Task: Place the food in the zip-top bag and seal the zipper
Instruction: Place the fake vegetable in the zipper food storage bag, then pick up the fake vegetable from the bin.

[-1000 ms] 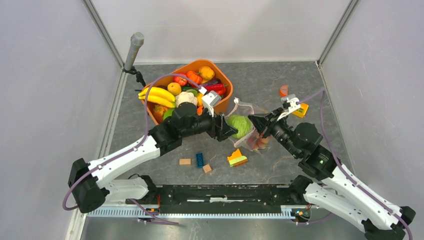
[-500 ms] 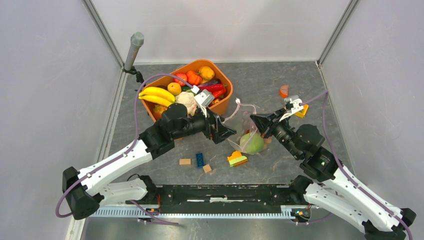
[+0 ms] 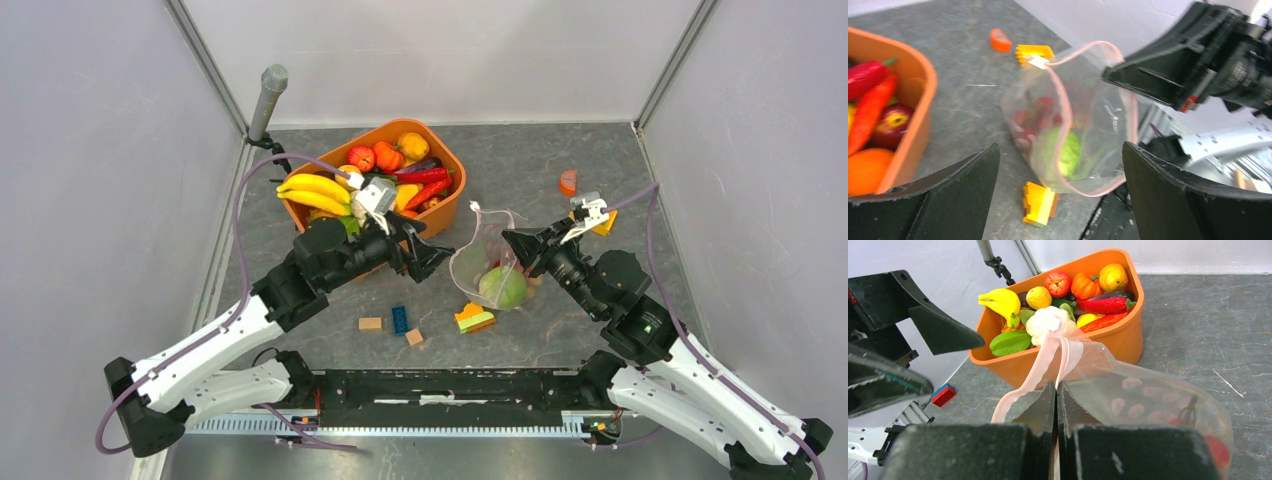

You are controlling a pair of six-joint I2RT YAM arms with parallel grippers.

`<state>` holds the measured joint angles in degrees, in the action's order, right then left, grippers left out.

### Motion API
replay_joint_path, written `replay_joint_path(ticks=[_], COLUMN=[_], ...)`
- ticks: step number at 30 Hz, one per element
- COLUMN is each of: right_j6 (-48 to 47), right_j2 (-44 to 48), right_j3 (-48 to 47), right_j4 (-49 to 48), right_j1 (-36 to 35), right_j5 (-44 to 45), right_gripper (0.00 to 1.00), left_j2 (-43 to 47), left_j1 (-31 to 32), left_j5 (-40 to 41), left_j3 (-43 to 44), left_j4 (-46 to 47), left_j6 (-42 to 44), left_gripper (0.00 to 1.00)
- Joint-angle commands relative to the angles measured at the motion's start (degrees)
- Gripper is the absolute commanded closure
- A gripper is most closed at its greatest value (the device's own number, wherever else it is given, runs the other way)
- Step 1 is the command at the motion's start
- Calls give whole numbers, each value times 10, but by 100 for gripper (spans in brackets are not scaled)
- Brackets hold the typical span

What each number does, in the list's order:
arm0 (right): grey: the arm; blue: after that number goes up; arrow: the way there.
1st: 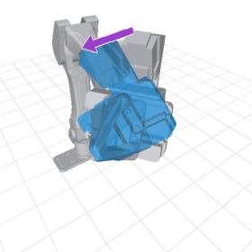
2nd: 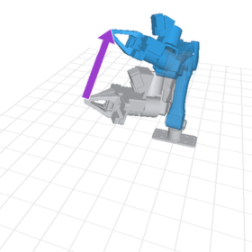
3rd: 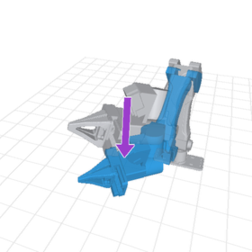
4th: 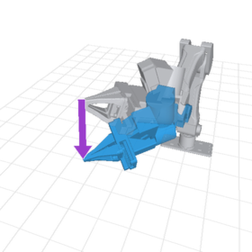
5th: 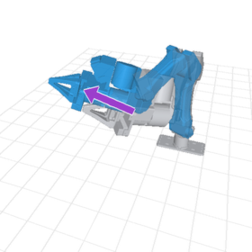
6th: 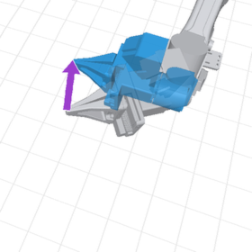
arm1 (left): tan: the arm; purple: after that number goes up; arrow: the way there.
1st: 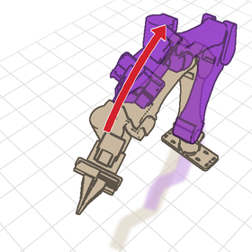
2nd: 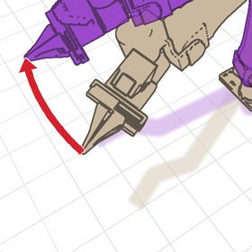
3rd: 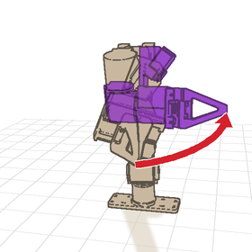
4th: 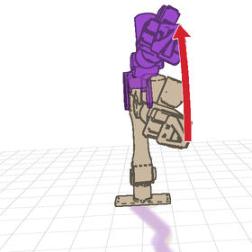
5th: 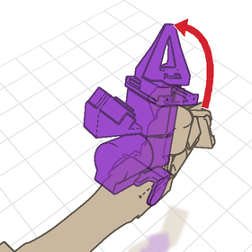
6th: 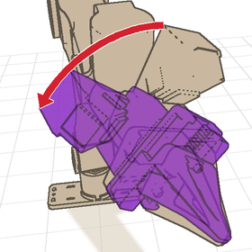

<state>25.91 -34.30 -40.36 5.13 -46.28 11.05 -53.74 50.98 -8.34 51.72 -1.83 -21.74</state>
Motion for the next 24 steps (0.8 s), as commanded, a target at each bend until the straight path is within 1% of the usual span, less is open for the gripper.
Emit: replay_joint_path(ticks=[1,4,6,9,15,17,20,24], right_j6=[3,2,1,1,1,1,2,3], right_j2=[6,4,3,1,0,1,-1,-1], right_j3=[-2,-3,-4,-5,-8,-9,-11,-10], right_j4=[-22,-23,-25,-25,-26,-27,-26,-27], right_j1=[-3,-2,-2,-2,-2,-2,-2,-3], right_j5=[8,7,6,4,-2,-2,-4,-7], right_gripper=[100,100,100,100,100,100,100,100], left_j2=[32,28,12,-26,-118,-159,-209,-262], left_j1=[1,-3,-16,-49,-125,-142,-154,-153], left_j5=[193,302,336,341,348,352,364,399], left_j3=[-20,-29,-26,-5,34,52,92,135], left_j4=[-33,-56,-67,-88,-90,-93,-110,-130], left_j6=[23,26,29,16,-31,-51,-70,-80], left_gripper=[2,1,0,0,0,3,6,6])
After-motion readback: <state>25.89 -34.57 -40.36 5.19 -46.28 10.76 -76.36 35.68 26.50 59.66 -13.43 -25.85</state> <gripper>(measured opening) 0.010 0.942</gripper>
